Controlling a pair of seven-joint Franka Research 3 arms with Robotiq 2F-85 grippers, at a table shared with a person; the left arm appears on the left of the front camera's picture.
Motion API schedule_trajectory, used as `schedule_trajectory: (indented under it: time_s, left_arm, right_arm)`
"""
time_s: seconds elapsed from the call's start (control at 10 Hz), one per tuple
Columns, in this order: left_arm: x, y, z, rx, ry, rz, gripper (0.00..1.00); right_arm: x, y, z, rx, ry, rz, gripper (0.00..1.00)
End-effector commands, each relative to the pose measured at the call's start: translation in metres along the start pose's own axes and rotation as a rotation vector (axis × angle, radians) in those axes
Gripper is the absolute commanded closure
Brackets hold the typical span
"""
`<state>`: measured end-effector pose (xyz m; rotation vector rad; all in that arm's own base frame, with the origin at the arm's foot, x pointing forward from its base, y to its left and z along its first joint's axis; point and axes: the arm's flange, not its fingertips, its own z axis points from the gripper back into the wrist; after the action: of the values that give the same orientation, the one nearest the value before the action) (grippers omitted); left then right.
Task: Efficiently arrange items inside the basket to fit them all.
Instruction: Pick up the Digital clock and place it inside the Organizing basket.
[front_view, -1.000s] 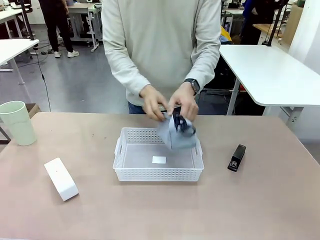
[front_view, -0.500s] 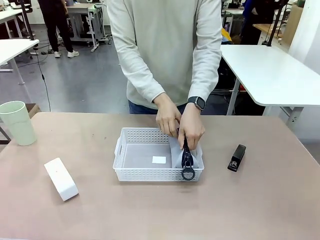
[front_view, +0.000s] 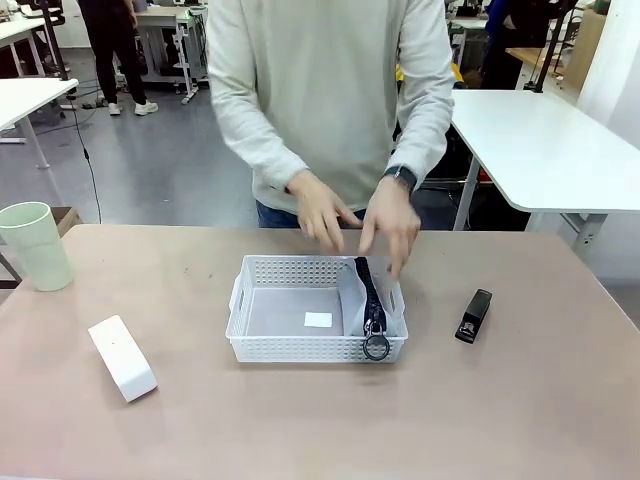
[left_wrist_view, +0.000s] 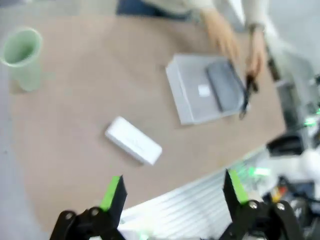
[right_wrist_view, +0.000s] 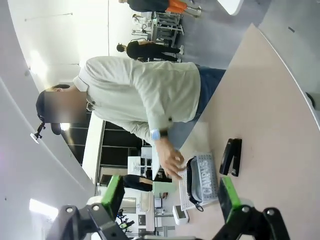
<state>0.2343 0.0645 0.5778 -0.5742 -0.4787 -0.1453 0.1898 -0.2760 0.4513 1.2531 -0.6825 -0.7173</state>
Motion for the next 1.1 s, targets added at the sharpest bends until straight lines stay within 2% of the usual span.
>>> schedule_trajectory:
  time_s: [0.0, 0.2, 0.3, 0.4, 0.6, 0.7, 1.0]
  left_arm:
    - [0.017, -0.006, -0.023, 0.107, 0.257, -0.242, 0.00]
    - [0.014, -0.013, -0.068, 0.205, 0.447, -0.327, 0.00]
    - [0.015, -0.010, -0.086, 0.289, 0.464, -0.311, 0.00]
    - [0.009, -0.011, -0.108, 0.270, 0.543, -0.317, 0.00]
    - [0.014, -0.016, -0.132, 0.237, 0.423, -0.285, 0.00]
    - [0.008, -0.014, -0.114, 0.258, 0.533, -0.300, 0.00]
    - [0.008, -0.014, -0.114, 0.258, 0.533, -0.300, 0.00]
  right_arm:
    - [0.002, 0.001, 0.000, 0.023, -0.008, 0.029, 0.00]
    - [0.002, 0.001, 0.000, 0.023, -0.008, 0.029, 0.00]
    - [0.002, 0.001, 0.000, 0.023, -0.008, 0.029, 0.00]
    - [0.002, 0.001, 0.000, 0.023, -0.008, 0.029, 0.00]
    - [0.002, 0.001, 0.000, 0.023, -0.008, 0.029, 0.00]
    - [0.002, 0.001, 0.000, 0.023, -0.008, 0.029, 0.00]
    - [0.002, 0.001, 0.000, 0.023, -0.008, 0.029, 0.00]
